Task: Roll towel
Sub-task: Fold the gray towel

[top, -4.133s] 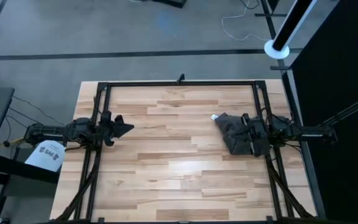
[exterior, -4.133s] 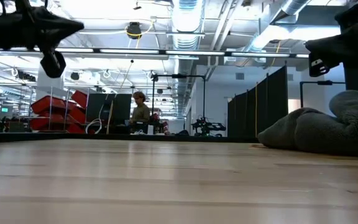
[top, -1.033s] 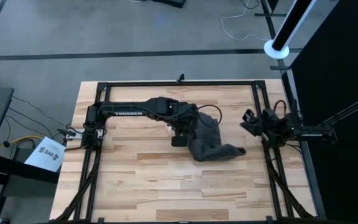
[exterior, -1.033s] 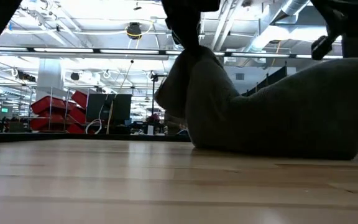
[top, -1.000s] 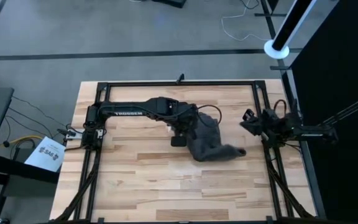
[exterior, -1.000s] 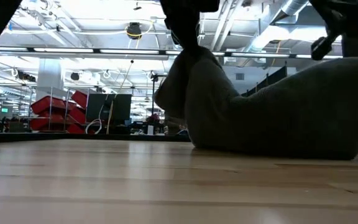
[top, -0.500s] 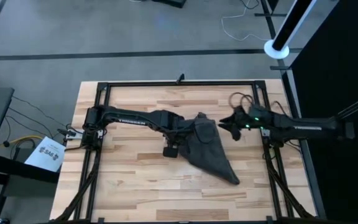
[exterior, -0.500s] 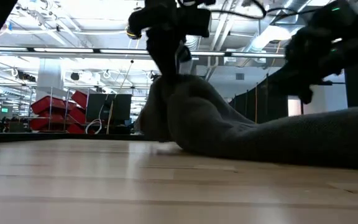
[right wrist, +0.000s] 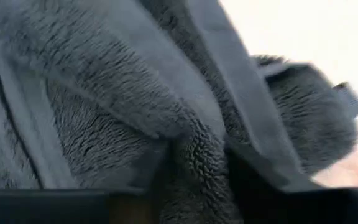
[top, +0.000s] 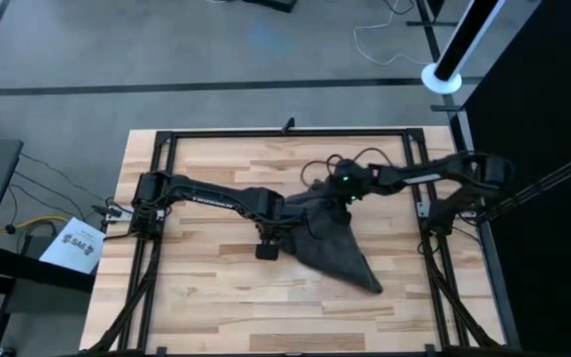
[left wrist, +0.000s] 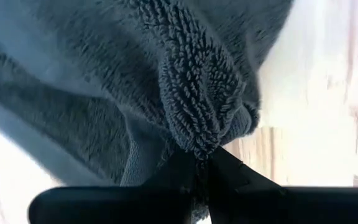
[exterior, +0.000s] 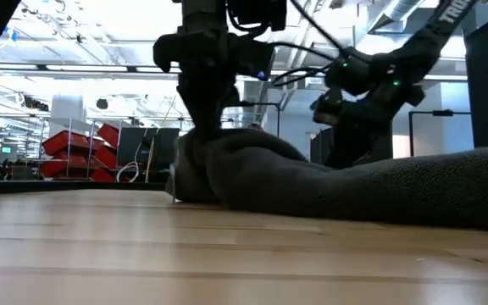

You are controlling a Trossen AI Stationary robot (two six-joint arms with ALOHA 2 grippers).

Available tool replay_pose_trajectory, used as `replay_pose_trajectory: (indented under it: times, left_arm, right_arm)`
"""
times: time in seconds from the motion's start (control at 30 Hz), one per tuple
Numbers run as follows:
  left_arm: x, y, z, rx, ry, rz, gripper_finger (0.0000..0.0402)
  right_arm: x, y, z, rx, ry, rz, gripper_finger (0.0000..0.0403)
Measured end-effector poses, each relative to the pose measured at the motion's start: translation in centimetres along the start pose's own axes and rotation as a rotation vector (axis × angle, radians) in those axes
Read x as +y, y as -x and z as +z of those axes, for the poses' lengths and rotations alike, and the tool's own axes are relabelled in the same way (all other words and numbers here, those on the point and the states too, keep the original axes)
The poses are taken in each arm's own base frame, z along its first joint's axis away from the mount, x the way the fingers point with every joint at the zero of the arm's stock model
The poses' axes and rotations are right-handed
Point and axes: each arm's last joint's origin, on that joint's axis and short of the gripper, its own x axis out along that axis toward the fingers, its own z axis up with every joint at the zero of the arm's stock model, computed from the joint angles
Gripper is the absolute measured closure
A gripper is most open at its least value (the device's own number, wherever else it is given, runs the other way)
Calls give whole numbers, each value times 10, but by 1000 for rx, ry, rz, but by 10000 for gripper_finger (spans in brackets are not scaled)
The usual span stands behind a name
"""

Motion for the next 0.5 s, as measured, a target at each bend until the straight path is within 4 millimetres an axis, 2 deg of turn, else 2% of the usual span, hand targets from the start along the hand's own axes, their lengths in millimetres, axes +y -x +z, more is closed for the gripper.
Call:
replay_pose_trajectory:
  times: [0.03, 0.1, 0.17, 0.3, 0.4, 0.5]
  left_arm:
    - [1, 0, -3, 27, 27, 26, 396]
    - [2, 0, -8, 77, 65, 64, 396]
    - [2, 1, -11, 112, 84, 74, 396]
    - [-1, 4, -13, 114, 92, 83, 392]
    - [-3, 15, -15, 77, 88, 80, 355]
    - [-2, 31, -21, 42, 78, 75, 308]
  right_arm:
    - [2, 0, 4, 8, 5, 6, 356]
    - [9, 5, 14, 20, 28, 19, 386]
    - [19, 17, 22, 34, 50, 13, 394]
    - [44, 55, 34, 35, 113, 15, 396]
    - [66, 80, 29, 50, 166, 55, 396]
    - [89, 95, 15, 132, 233, 108, 396]
